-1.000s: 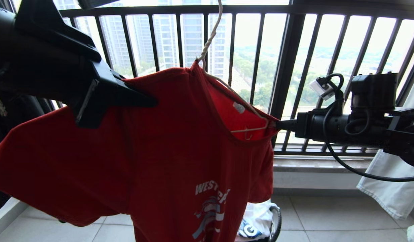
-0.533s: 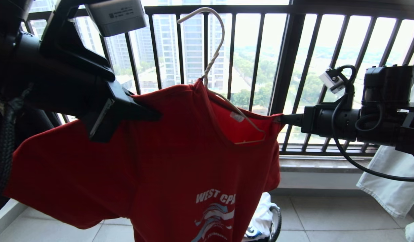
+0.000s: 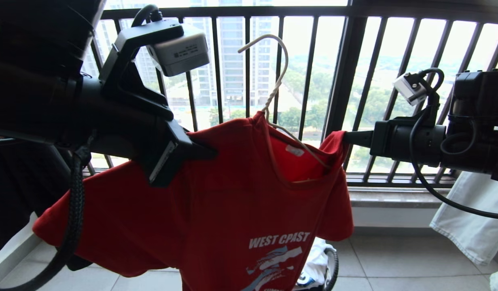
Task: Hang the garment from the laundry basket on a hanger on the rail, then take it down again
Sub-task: Hang the clothes on the clothes rack
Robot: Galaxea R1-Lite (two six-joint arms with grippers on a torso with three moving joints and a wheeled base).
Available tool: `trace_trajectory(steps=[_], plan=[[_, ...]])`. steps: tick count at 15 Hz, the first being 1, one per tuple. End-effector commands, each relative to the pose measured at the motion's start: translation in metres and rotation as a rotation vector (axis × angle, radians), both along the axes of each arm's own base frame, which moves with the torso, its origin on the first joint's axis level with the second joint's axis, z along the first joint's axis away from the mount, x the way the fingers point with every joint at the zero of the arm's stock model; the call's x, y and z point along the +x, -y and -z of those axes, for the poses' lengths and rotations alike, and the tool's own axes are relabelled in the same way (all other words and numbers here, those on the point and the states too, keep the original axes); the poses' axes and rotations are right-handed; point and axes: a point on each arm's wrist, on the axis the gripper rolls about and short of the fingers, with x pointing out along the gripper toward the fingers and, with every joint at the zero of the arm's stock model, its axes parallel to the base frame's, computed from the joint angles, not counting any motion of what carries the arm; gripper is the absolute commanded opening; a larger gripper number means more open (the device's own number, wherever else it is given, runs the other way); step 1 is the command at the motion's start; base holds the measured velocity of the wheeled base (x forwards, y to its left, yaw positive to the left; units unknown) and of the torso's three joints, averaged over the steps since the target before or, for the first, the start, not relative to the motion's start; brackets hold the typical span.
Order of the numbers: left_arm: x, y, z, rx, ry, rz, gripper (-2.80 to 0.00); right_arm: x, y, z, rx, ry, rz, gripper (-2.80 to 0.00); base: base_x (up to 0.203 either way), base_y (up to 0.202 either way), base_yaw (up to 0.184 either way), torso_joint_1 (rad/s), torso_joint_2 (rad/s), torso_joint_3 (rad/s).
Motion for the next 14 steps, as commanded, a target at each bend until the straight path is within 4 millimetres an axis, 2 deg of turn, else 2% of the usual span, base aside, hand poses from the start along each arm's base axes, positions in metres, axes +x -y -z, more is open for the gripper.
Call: trace_trajectory(steps=[1,4,8,11,14], plan=[[-0.001,0.007,0.005,-0.001,-0.036,0.012,-2.80,-0.003,0.000,-0.003,0.005,0.012,-0.004,-2.80,0.000,0.000,0.000,0.000,0.00,0.000],[0.006,0.017,0.016,0.016,-0.060,0.020,-2.80,-0.007,0.001,-0.008,0.009,0.028,-0.004,-2.80,0.000,0.000,0.000,0.000,0.00,0.000],[0.024,0.034,0.031,-0.049,-0.049,-0.002,-2.80,-0.013,0.002,-0.014,0.013,0.048,-0.004,-2.80,0.000,0.000,0.000,0.000,0.00,0.000],[0.033,0.042,0.042,-0.023,-0.077,-0.007,-2.80,-0.021,0.003,-0.020,0.018,0.070,-0.007,-2.80,0.000,0.000,0.000,0.000,0.00,0.000],[0.036,0.043,0.049,0.022,-0.066,-0.071,-2.80,-0.020,0.003,-0.021,0.016,0.074,-0.001,-2.80,0.000,0.000,0.000,0.000,0.00,0.000]])
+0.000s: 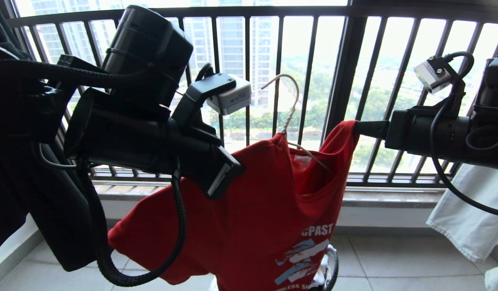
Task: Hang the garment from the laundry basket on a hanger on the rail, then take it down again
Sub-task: Hang the clothes on the clothes rack
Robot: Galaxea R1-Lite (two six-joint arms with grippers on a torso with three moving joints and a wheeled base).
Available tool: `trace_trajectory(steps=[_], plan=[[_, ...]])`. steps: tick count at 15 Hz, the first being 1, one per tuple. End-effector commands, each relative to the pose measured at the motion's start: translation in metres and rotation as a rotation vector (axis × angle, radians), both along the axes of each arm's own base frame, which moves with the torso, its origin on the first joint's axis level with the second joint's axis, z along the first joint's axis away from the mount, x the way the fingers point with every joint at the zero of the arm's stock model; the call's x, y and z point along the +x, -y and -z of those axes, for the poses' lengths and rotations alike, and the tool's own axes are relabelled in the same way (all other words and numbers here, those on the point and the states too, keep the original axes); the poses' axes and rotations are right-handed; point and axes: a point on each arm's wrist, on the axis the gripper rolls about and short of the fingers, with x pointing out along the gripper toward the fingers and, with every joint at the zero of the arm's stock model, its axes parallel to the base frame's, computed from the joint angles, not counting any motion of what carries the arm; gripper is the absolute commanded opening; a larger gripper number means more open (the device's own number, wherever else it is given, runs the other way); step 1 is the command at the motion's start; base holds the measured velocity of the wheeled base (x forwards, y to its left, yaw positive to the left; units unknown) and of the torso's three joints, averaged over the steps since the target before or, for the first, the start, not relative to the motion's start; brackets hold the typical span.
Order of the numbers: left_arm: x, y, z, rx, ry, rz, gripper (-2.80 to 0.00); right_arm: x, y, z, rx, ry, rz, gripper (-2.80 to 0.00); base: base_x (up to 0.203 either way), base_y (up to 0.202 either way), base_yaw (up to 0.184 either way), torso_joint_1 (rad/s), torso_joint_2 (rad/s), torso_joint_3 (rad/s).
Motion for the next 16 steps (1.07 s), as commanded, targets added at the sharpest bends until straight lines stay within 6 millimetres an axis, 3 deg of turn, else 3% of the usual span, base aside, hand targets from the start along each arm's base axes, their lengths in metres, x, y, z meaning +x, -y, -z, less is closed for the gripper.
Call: trace_trajectory(steps=[1,8,16], plan=[[0.001,0.000,0.007,0.039,-0.004,-0.028,-2.80,0.000,0.000,-0.002,0.002,0.007,-0.002,-2.80,0.000,0.000,0.000,0.000,0.00,0.000],[-0.010,-0.011,-0.006,0.022,0.041,-0.048,-2.80,0.004,-0.001,0.005,-0.022,-0.017,-0.003,-2.80,0.000,0.000,0.000,0.000,0.00,0.000],[0.003,-0.002,0.009,0.098,0.050,-0.102,-2.80,-0.008,-0.010,0.001,-0.028,-0.032,-0.041,-2.80,0.000,0.000,0.000,0.000,0.00,0.000]])
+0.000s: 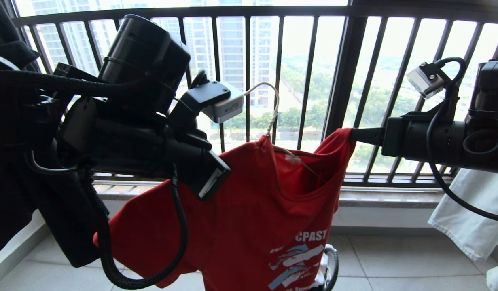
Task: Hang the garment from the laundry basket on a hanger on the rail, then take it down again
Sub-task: Hang the clothes on the clothes rack
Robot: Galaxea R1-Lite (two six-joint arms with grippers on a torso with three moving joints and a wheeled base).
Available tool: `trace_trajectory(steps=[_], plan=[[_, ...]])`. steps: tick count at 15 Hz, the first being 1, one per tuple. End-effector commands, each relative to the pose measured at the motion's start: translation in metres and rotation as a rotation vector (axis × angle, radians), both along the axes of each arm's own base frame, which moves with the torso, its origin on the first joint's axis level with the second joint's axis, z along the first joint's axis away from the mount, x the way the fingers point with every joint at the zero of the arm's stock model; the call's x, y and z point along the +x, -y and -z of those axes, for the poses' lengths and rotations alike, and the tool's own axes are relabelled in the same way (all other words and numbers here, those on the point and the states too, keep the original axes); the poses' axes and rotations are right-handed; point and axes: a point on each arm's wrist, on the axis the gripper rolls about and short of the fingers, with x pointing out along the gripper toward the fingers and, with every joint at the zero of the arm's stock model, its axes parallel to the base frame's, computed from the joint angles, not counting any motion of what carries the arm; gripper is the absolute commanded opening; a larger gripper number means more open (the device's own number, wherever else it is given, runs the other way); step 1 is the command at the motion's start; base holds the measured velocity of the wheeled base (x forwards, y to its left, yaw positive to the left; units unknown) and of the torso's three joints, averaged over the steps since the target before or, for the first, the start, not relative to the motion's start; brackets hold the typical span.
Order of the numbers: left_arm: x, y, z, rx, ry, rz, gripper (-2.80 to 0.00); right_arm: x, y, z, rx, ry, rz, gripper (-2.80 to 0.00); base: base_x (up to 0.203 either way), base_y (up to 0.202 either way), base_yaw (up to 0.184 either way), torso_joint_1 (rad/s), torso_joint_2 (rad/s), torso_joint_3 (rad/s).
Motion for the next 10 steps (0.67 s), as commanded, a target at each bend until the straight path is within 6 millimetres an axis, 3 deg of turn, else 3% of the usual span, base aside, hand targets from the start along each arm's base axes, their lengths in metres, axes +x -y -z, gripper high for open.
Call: trace_trajectory(steps=[1,5,10], plan=[[0.005,0.005,0.005,0.009,-0.006,-0.002,-2.80,-0.007,-0.007,-0.004,0.002,0.003,-0.029,-2.80,0.000,0.000,0.000,0.000,0.00,0.000],[0.011,0.012,0.012,0.013,-0.012,-0.003,-2.80,-0.017,-0.017,-0.004,-0.008,-0.021,-0.065,-2.80,0.000,0.000,0.000,0.000,0.00,0.000],[0.003,0.023,0.017,0.008,-0.034,0.030,-2.80,-0.019,-0.021,-0.004,-0.009,-0.024,-0.080,-2.80,0.000,0.000,0.000,0.000,0.00,0.000]])
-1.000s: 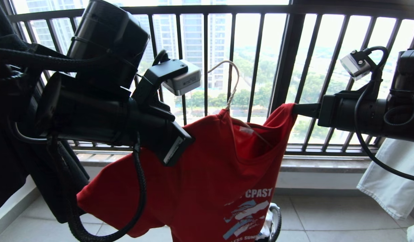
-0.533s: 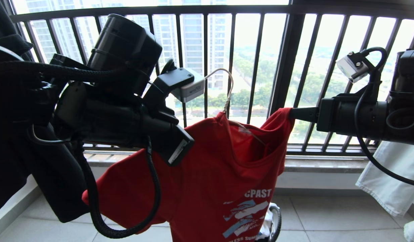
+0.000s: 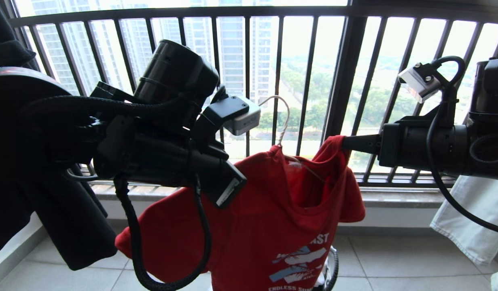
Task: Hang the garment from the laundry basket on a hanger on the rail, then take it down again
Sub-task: Hang the clothes on the clothes rack
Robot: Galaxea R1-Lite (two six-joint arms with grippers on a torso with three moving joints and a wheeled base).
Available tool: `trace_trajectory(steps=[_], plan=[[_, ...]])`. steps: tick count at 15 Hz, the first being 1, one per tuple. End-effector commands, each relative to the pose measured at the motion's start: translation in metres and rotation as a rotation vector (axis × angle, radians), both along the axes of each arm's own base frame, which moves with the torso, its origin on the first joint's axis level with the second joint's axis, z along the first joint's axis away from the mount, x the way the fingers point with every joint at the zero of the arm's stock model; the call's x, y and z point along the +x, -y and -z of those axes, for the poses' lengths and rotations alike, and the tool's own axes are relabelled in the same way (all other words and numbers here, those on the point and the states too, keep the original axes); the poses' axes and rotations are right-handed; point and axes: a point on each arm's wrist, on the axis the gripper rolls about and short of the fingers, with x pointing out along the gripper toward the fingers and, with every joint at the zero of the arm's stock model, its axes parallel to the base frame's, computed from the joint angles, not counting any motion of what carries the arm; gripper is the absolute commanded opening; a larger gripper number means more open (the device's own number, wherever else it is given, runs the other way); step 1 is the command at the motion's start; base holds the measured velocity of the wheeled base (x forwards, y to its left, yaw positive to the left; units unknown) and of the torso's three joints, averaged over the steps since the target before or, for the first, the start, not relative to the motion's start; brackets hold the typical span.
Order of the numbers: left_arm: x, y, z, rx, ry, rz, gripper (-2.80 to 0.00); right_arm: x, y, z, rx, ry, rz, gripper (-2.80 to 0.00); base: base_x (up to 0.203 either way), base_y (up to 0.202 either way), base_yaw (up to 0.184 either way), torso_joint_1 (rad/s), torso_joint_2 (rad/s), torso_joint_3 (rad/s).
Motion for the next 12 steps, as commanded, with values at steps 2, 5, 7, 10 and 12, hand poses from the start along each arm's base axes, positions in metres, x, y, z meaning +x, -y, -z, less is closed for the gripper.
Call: trace_trajectory(steps=[2,5,7,10,12], plan=[[-0.010,0.007,0.009,-0.002,-0.046,0.019,-2.80,0.002,-0.001,0.001,-0.003,0.002,0.015,-2.80,0.000,0.000,0.000,0.000,0.00,0.000],[-0.017,0.004,0.008,-0.010,-0.049,0.027,-2.80,0.003,-0.001,0.001,-0.005,-0.001,0.024,-2.80,0.000,0.000,0.000,0.000,0.00,0.000],[-0.015,0.009,0.014,-0.037,-0.040,0.024,-2.80,0.003,-0.002,0.002,-0.006,-0.004,0.020,-2.80,0.000,0.000,0.000,0.000,0.00,0.000],[-0.006,0.020,0.033,-0.067,-0.023,0.027,-2.80,0.004,-0.002,0.003,-0.008,-0.006,0.020,-2.80,0.000,0.000,0.000,0.000,0.00,0.000],[-0.001,0.026,0.037,-0.078,-0.005,0.023,-2.80,0.006,-0.003,0.005,-0.012,-0.013,0.020,-2.80,0.000,0.000,0.000,0.000,0.00,0.000]])
